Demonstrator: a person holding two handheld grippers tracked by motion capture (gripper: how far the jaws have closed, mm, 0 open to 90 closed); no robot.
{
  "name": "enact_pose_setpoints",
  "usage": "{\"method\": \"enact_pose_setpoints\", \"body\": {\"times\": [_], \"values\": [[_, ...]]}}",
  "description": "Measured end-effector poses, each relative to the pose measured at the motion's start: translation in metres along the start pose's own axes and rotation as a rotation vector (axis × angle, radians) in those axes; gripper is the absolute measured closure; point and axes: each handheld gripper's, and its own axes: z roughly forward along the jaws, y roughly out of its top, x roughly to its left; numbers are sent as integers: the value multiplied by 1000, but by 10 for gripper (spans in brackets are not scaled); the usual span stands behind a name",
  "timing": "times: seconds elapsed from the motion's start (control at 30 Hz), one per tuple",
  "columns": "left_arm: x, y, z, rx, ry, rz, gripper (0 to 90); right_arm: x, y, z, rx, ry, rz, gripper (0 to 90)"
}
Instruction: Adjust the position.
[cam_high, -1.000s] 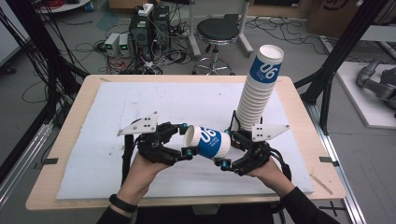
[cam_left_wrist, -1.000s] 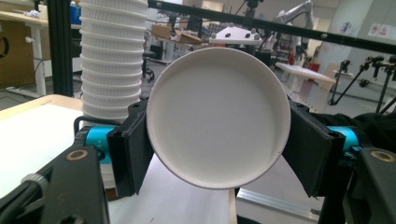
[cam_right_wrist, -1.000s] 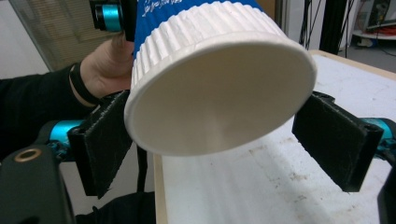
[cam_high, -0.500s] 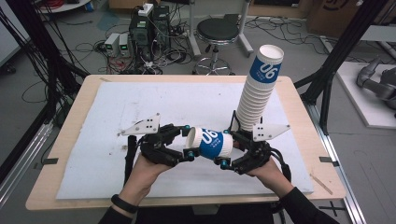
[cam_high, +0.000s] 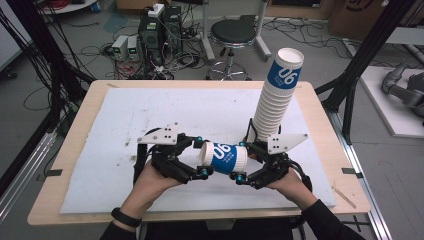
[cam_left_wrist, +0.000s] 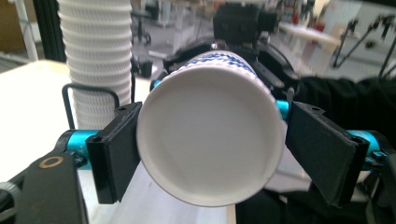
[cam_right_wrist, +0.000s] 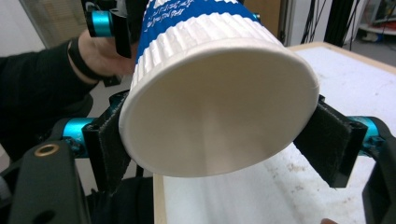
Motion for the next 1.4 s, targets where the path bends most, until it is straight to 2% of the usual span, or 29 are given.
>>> {"method": "enact_pose_setpoints", "body": {"times": [0.2, 0.33, 0.57, 0.73, 0.8, 0.9, 1.0, 1.07, 1.13, 1.17, 1.27, 1.4], "values": [[-5, 4, 2, 172, 25, 60, 190, 1, 0, 2, 108, 5, -38, 199], [-6, 2, 6, 247, 29, 70, 190, 2, 2, 2, 164, 8, -55, 199], [-6, -2, 16, 339, 31, 77, 191, 3, 4, 3, 261, 30, -80, 198], [-7, -5, 21, 378, -1, 86, 238, 4, 3, 4, 284, 36, -89, 199], [-6, -6, 22, 377, -11, 92, 290, 4, 3, 4, 285, 36, -88, 198], [-5, -6, 21, 366, -14, 92, 297, 3, 3, 4, 282, 34, -92, 191], [-4, -6, 18, 333, -24, 102, 297, 3, 4, 2, 245, 37, -85, 174], [-3, -6, 16, 299, -31, 110, 299, 3, 6, -1, 215, 46, -66, 170], [-2, -6, 12, 240, -37, 119, 300, 2, 7, -4, 184, 51, -46, 134], [-2, -7, 9, 205, -35, 109, 301, 1, 8, -5, 165, 49, -39, 134], [0, -7, 4, 138, -38, 99, 302, 0, 10, -10, 113, 47, -15, 134], [2, -7, -1, 36, -28, 81, 302, 0, 11, -11, 71, 44, 9, 134]]}}
